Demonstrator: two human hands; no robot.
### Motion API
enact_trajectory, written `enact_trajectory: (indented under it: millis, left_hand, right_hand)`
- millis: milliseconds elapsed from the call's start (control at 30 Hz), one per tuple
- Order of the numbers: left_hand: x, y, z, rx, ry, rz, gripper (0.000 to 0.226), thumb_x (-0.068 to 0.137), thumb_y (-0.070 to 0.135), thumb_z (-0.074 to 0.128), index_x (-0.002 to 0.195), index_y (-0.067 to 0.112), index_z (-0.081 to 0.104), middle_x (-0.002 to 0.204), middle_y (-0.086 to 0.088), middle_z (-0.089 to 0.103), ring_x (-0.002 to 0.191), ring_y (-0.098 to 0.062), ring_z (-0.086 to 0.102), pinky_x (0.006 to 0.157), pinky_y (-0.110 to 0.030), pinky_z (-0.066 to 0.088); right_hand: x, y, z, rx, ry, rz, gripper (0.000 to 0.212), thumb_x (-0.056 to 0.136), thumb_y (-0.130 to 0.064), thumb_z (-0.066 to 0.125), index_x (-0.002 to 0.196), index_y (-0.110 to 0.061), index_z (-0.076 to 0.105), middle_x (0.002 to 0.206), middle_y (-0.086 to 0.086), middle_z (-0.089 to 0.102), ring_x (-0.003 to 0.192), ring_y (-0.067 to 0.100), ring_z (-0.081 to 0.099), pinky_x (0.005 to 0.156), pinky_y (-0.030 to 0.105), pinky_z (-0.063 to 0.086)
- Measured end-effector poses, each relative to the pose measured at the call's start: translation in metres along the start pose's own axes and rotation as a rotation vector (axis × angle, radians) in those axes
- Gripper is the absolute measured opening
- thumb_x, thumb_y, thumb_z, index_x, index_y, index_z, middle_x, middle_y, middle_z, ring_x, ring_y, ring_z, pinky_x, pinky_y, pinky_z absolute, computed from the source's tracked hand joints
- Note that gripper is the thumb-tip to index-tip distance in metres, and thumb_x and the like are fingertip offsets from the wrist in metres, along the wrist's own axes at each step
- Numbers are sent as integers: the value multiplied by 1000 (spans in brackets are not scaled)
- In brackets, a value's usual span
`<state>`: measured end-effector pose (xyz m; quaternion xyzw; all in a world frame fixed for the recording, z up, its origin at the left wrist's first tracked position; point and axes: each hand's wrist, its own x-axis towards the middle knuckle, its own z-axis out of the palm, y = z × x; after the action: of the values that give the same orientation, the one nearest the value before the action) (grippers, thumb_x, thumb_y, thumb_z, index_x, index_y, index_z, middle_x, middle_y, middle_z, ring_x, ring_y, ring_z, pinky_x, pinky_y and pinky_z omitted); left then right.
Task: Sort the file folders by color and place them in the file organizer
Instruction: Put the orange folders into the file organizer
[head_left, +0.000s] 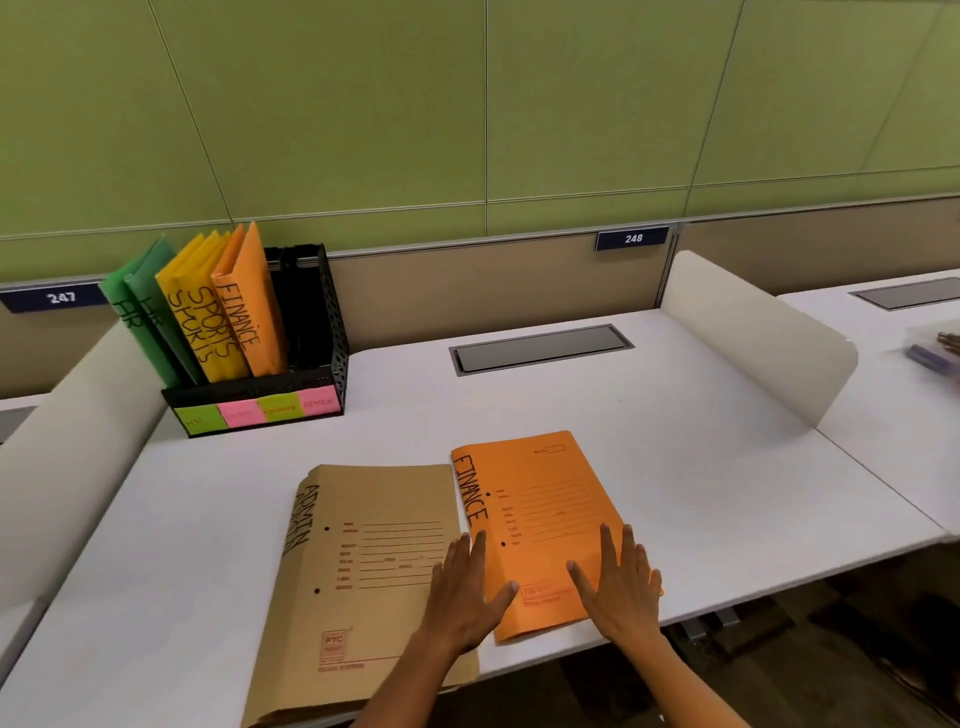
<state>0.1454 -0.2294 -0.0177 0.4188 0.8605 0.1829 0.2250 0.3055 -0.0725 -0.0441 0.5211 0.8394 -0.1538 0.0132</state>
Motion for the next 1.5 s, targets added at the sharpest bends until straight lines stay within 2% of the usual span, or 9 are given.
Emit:
enact_trajectory:
  millis: [100, 200, 400, 533, 633, 800, 1133, 1267, 1500]
  left_hand:
    - [8, 14, 13, -97, -40, -65, 92, 90, 64, 44, 154, 25, -10, 163, -6, -8, 150, -23, -4, 120, -41, 7]
    - [17, 24, 25, -182, -50, -115, 91, 93, 56, 48, 154, 23, -11, 163, -8, -5, 150, -23, 1, 119, -39, 12]
    - [29, 44, 28, -456, 174, -197, 76, 87, 32, 65, 149, 24, 21, 142, 6, 42, 131, -19, 43, 105, -32, 36]
    - [37, 55, 23, -662, 207, -363, 75, 86, 25, 69, 147, 21, 25, 135, -2, 52, 121, -24, 53, 96, -35, 46]
    - [40, 54, 23, -840, 186, -422, 44, 83, 24, 74, 115, 28, 45, 122, 1, 61, 100, -16, 61, 79, -27, 53]
    - [44, 52, 26, -967, 147, -461, 48, 76, 27, 81, 113, 16, 52, 109, -5, 67, 96, -21, 67, 83, -39, 59]
    - [39, 52, 18, -997, 142, -338, 20, 90, 20, 62, 108, 19, 52, 111, -6, 66, 98, -21, 67, 85, -41, 58]
    - [35, 54, 7, -984, 232, -248, 19, 90, 20, 62, 107, 22, 54, 108, -2, 66, 96, -19, 67, 84, -42, 58]
    - [20, 48, -34, -939, 432, -122, 19, 94, 19, 58, 112, 22, 54, 105, 3, 65, 93, -12, 65, 77, -30, 58]
  right_hand:
    - [17, 20, -2, -6, -18, 33, 84, 88, -73, 19, 153, -26, -6, 161, 10, -6, 147, 33, 9, 116, 53, 16]
    - [31, 37, -1, 0, -14, 38, 83, 88, -74, 20, 153, -25, 1, 158, 14, 11, 142, 32, 23, 113, 49, 28]
    - [46, 42, -5, 35, 64, -51, 73, 91, -66, 26, 150, -24, 17, 139, 5, 43, 122, 25, 44, 98, 39, 43]
    - [49, 41, -8, 67, 84, -45, 69, 92, -64, 28, 148, -24, 23, 136, 5, 48, 119, 26, 46, 96, 36, 44]
    - [48, 40, -6, 91, 80, -45, 67, 92, -64, 27, 147, -25, 27, 137, 5, 46, 120, 26, 45, 96, 36, 44]
    - [47, 34, -3, 134, 59, -10, 68, 90, -68, 24, 145, -29, 28, 141, 3, 43, 123, 26, 43, 98, 38, 43]
    - [47, 30, -9, 174, 7, -27, 72, 90, -68, 22, 148, -26, 26, 145, 4, 41, 127, 28, 44, 101, 45, 41]
    - [50, 17, -16, 236, -21, -78, 71, 92, -65, 30, 149, -25, 24, 147, 7, 38, 128, 31, 42, 101, 49, 38]
    - [54, -63, -68, 377, 122, -253, 64, 93, -57, 43, 147, -24, 30, 148, 9, 36, 132, 31, 38, 103, 49, 36]
